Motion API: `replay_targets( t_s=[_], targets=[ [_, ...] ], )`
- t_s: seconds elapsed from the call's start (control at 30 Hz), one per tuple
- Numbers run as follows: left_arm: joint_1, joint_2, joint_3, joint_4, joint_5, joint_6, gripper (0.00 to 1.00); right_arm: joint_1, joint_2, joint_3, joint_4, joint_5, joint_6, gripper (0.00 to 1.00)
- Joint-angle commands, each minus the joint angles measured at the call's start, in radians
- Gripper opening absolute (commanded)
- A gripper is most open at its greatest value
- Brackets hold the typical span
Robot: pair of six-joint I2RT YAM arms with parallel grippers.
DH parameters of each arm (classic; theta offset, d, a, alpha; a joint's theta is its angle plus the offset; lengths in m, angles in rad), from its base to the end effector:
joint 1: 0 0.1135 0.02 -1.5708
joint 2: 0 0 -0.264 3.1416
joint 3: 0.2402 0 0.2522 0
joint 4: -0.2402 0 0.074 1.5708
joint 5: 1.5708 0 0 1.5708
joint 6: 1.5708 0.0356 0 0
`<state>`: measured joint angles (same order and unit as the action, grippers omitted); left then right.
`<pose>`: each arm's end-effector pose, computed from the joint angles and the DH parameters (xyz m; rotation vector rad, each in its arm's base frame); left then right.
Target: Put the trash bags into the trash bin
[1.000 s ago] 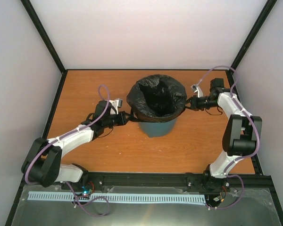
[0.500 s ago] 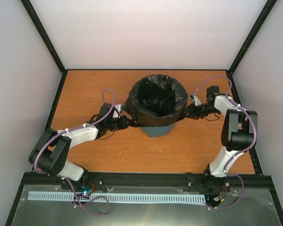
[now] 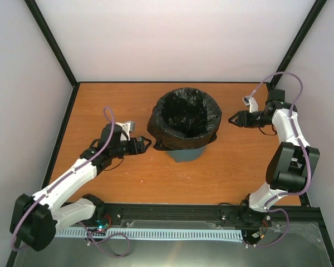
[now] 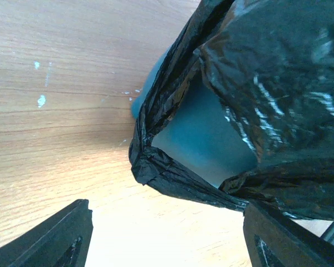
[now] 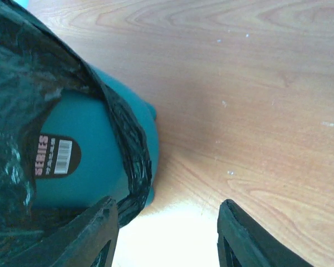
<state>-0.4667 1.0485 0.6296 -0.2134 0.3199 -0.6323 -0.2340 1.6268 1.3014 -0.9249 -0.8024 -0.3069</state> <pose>0.1945 -0.1105 0.2338 -0.0028 2.3375 -0.9374 0.3145 -0.0486 0.2619 -0.2604 2.4735 0.9072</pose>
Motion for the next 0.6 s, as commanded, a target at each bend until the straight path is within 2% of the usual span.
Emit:
replay_targets(
  t_s=[0.0,0.2,0.37,0.47,0.57],
  targets=[
    [0.002,-0.068,0.122,-0.179,-0.067,0.046,0.75,0.042,0.073,0.107,0.040,0.039,0.013,0.50],
    [0.000,-0.039,0.389,-0.344,-0.086,0.125,0.70,0.120,0.242,0.274,0.103,0.056,0.079,0.49],
    [-0.002,0.073,0.617,-0.426,-0.039,0.204,0.69,0.214,0.397,0.416,0.115,0.111,0.023,0.46],
    [-0.010,0.137,0.726,-0.476,-0.003,0.262,0.71,0.254,0.446,0.441,0.096,0.048,-0.005,0.45],
    [-0.010,0.184,0.814,-0.546,-0.006,0.332,0.72,0.311,0.436,0.367,0.122,0.019,-0.034,0.44]
  ],
)
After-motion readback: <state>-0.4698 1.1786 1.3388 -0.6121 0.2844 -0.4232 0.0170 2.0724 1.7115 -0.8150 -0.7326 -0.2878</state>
